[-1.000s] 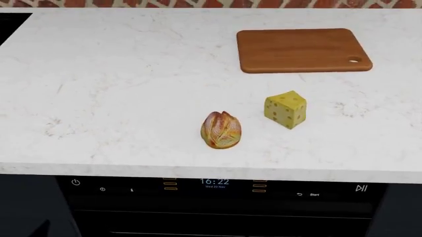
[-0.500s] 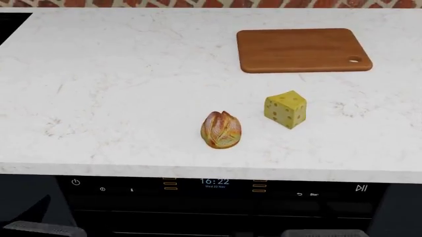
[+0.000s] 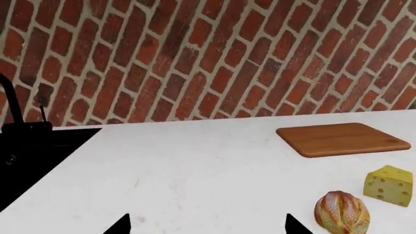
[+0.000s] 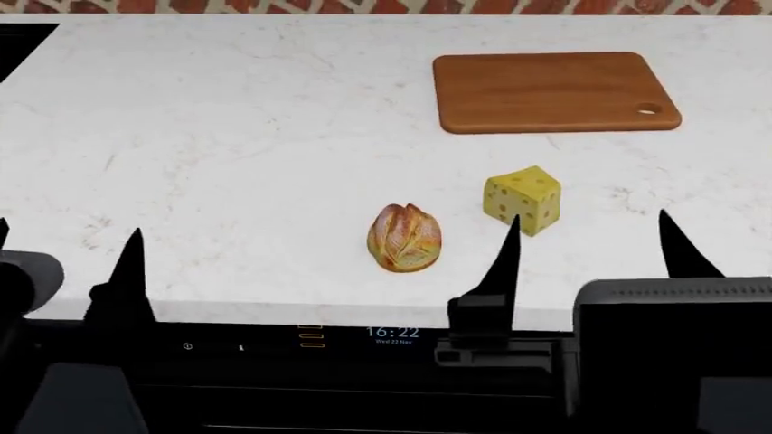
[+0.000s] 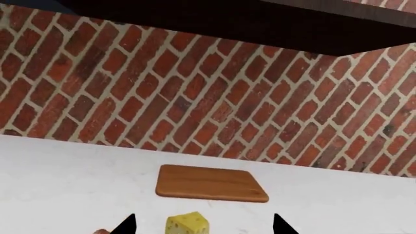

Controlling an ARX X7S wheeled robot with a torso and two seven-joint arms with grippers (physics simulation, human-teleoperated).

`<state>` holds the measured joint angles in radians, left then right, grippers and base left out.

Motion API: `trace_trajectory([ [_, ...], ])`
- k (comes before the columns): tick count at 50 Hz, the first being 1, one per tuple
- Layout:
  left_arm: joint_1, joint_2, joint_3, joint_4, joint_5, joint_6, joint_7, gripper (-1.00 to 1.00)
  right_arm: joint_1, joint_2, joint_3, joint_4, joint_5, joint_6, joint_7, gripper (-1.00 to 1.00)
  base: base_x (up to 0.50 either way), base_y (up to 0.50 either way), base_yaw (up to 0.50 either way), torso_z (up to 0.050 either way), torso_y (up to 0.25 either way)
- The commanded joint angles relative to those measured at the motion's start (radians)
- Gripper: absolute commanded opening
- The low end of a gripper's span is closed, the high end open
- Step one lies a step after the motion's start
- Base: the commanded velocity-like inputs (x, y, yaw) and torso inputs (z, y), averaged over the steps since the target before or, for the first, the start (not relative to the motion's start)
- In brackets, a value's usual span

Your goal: Place the bread and cheese on the cutting board.

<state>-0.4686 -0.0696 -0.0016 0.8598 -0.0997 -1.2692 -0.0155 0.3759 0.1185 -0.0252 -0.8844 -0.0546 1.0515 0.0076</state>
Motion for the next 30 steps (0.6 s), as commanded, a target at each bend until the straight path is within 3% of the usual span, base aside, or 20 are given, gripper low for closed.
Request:
trace_trajectory([
  [1,-0.064,-0.004,-0.021,0.045,-0.007,-0.112,0.018,1.00,0.042,0.019,-0.015,-0.045,-0.017,0.111,-0.014,1.00,0.00,0.00,0.00,0.000,0.000],
  [30,-0.085,-0.009,-0.042,0.078,-0.045,-0.162,-0.004,1.00,0.033,0.021,0.019,-0.083,0.022,0.133,-0.023,1.00,0.48,0.00,0.00,0.000,0.001],
])
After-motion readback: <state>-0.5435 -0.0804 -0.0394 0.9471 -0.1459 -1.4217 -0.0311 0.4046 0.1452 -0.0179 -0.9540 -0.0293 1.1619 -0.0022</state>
